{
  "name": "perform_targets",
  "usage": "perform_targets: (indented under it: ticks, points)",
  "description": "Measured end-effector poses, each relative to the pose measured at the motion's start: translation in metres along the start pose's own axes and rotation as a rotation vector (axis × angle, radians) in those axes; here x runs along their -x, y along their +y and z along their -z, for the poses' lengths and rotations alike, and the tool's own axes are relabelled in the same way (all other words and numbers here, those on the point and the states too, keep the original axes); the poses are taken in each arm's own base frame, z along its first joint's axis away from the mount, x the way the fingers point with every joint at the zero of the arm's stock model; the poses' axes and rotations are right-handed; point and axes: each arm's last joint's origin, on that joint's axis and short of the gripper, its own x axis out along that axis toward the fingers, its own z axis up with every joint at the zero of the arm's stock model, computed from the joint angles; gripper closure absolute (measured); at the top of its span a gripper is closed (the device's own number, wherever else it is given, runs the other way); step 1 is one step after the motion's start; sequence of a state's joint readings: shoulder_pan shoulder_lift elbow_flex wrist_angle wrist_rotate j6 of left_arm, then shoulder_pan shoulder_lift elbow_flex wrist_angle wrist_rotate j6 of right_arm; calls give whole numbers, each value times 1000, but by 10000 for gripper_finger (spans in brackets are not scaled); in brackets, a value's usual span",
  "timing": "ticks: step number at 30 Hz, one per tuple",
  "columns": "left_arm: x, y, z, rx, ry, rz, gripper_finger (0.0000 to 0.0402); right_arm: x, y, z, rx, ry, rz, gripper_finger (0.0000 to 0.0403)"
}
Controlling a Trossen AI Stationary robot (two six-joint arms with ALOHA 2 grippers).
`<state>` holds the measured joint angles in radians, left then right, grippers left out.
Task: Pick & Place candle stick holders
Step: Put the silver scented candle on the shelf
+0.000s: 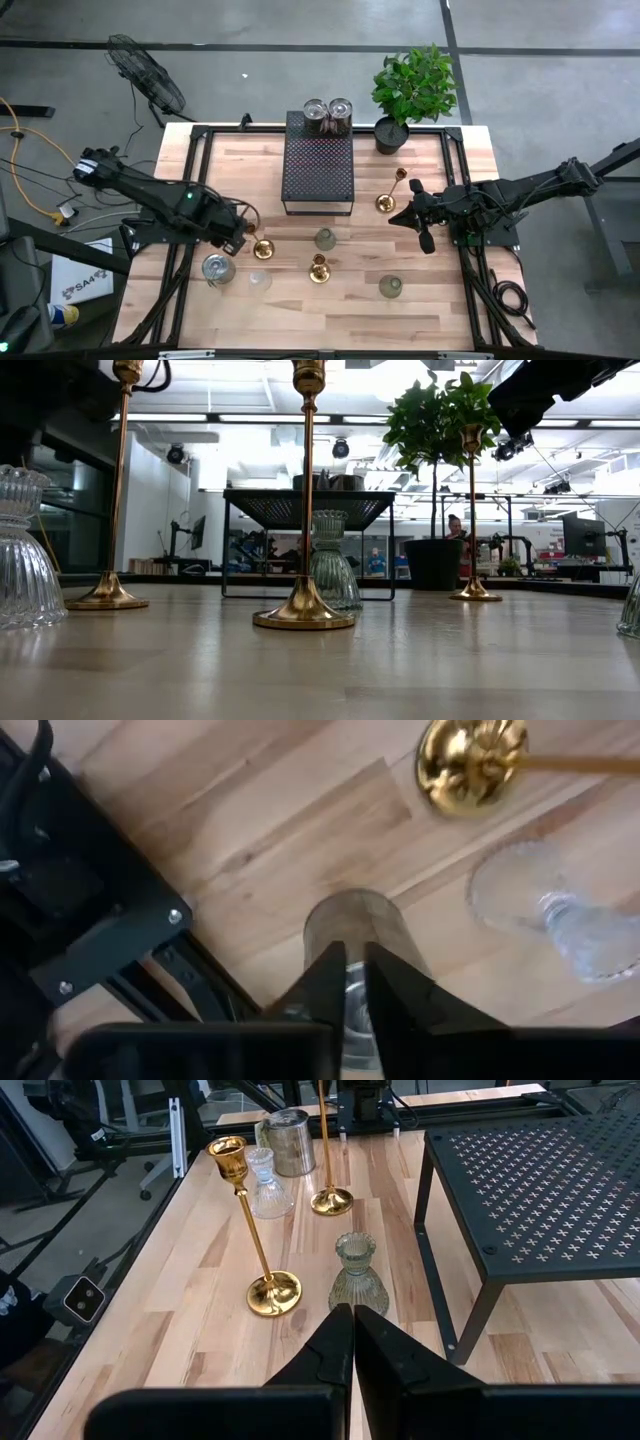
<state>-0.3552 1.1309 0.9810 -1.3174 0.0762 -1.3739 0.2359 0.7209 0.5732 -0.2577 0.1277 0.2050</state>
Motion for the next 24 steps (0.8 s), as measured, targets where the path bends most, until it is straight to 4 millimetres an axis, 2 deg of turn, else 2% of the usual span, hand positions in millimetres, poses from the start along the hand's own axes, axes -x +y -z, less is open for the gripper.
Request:
perform_targets:
  ticks: [7, 11, 19, 24]
  points:
    - [-11, -8, 10, -45, 18, -80, 250, 0, 0, 0, 0, 0, 0, 398]
    - [-14, -10, 13, -96, 25, -113, 215, 0, 0, 0, 0, 0, 0, 398]
    - [-35, -5, 14, -285, 110, -116, 223, 0, 0, 0, 0, 0, 0, 398]
    - [-37, -5, 13, -384, 114, -106, 236, 0, 0, 0, 0, 0, 0, 398]
